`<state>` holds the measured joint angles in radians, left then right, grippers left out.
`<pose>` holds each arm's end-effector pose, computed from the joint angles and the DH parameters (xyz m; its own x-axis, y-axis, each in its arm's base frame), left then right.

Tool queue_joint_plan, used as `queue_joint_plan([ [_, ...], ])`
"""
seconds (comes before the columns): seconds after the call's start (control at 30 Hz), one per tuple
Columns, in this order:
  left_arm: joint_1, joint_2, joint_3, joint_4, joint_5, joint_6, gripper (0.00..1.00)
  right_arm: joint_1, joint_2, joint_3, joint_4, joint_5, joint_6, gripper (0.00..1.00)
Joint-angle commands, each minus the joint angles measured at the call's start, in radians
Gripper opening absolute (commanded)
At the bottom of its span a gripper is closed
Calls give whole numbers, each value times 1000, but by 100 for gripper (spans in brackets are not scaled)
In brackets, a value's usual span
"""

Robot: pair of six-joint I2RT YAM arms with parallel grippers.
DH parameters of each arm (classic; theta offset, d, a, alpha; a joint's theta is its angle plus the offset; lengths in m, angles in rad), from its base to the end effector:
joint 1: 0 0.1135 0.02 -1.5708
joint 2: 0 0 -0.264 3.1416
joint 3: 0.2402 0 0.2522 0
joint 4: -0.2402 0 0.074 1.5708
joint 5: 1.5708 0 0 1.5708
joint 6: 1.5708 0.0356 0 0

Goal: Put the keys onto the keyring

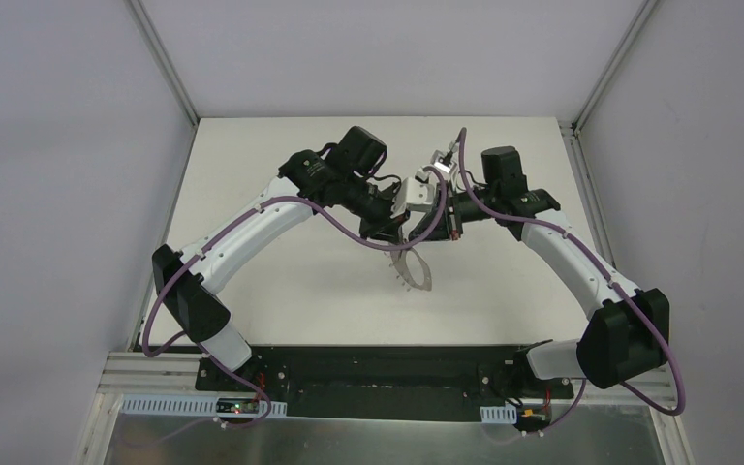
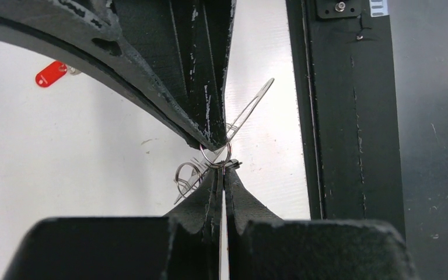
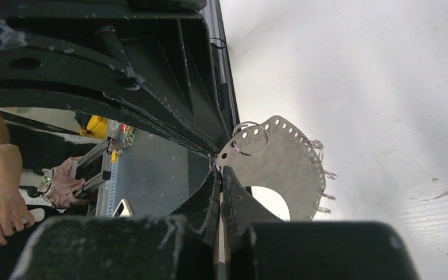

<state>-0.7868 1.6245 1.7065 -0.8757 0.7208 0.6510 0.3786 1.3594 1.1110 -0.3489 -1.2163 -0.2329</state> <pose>0.2263 -0.2602 0.3852 0.1199 0.5245 -0.8429 0.9882 -0.1446 0.0506 0.2555 0.1375 0.3210 -0.3126 -0.2105 -0.9263 -0.9465 -0.0130 0.3224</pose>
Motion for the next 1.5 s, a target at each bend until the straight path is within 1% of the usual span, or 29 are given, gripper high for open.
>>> queue_joint_plan([
  [0.0,-17,-28,21,17,-38,-84,1,-7,-24,52,66,47,26,0],
  [0.17,-17,-10,45,15,-89,-165,7,-16,-32,58,88,85,50,0],
  [0.37,-13,13,87,-14,-108,-211,15,-24,-35,64,108,107,66,0],
  [0.57,6,17,101,-12,-96,-254,26,-30,-44,71,115,100,57,0],
  [0.73,48,16,119,34,-73,-314,28,-40,-59,76,104,69,-16,0],
  [0.9,89,22,115,121,-29,-429,29,-45,-65,95,107,54,-54,0],
  [1.0,110,35,104,157,9,-487,29,-46,-66,102,119,48,-37,0],
  [1.17,122,49,86,201,86,-541,30,-49,-68,81,173,38,34,0],
  [1.37,123,57,68,225,141,-572,31,-57,-66,58,236,24,95,0],
  [1.47,123,57,53,237,158,-586,29,-60,-65,56,246,21,106,0],
])
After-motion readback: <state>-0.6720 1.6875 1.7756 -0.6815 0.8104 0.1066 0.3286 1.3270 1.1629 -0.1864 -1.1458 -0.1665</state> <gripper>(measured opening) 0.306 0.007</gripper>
